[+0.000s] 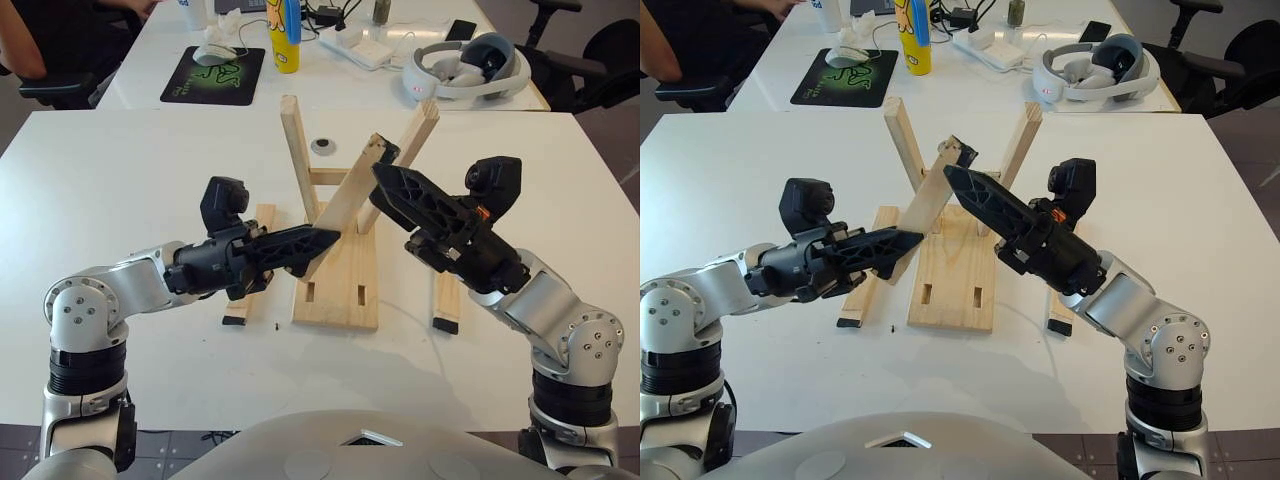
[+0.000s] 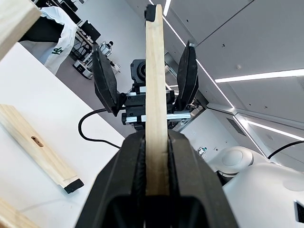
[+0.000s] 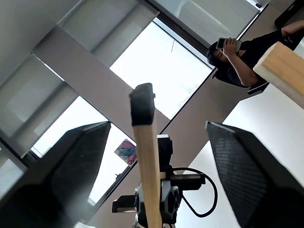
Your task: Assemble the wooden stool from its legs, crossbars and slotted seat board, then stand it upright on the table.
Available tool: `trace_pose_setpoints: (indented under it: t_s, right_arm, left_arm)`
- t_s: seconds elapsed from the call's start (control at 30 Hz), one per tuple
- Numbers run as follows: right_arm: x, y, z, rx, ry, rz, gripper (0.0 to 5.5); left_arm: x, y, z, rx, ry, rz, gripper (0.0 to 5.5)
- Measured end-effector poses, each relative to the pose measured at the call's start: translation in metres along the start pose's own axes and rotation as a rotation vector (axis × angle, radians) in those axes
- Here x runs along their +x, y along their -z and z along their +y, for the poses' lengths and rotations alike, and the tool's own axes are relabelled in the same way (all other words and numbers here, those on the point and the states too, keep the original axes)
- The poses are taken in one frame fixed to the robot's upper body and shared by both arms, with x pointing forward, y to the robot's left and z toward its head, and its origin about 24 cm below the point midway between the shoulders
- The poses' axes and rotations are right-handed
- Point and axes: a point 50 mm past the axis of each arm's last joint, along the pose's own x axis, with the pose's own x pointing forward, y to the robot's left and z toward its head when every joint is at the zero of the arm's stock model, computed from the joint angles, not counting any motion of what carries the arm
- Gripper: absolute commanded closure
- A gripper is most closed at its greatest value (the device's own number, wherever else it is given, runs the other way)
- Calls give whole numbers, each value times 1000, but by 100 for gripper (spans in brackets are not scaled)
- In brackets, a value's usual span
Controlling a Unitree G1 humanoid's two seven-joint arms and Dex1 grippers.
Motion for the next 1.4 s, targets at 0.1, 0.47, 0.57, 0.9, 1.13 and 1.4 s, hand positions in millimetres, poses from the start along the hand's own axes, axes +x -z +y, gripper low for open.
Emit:
trace_pose_setpoints:
  t_s: [0.1, 0.47, 0.57, 0.9, 1.13, 1.4]
  right_arm:
    - [1, 0, 0, 1, 0, 4, 179]
    - [0, 1, -2, -4, 36, 23, 329]
    - [0, 1, -2, -6, 40, 26, 375]
    - [0, 1, -1, -4, 29, 29, 503]
    - [0, 1, -1, -10, 39, 39, 503]
    - [-3, 1, -11, -59, 100, 39, 507]
  left_arm:
    - [1, 2, 1, 4, 0, 22, 509]
    - [5, 11, -1, 65, -34, 0, 509]
    - [5, 10, -1, 75, -44, -14, 509]
    - [4, 12, 0, 63, -63, -19, 509]
    - [4, 14, 2, 65, -64, -14, 509]
    - [-1, 12, 10, 60, -102, -7, 418]
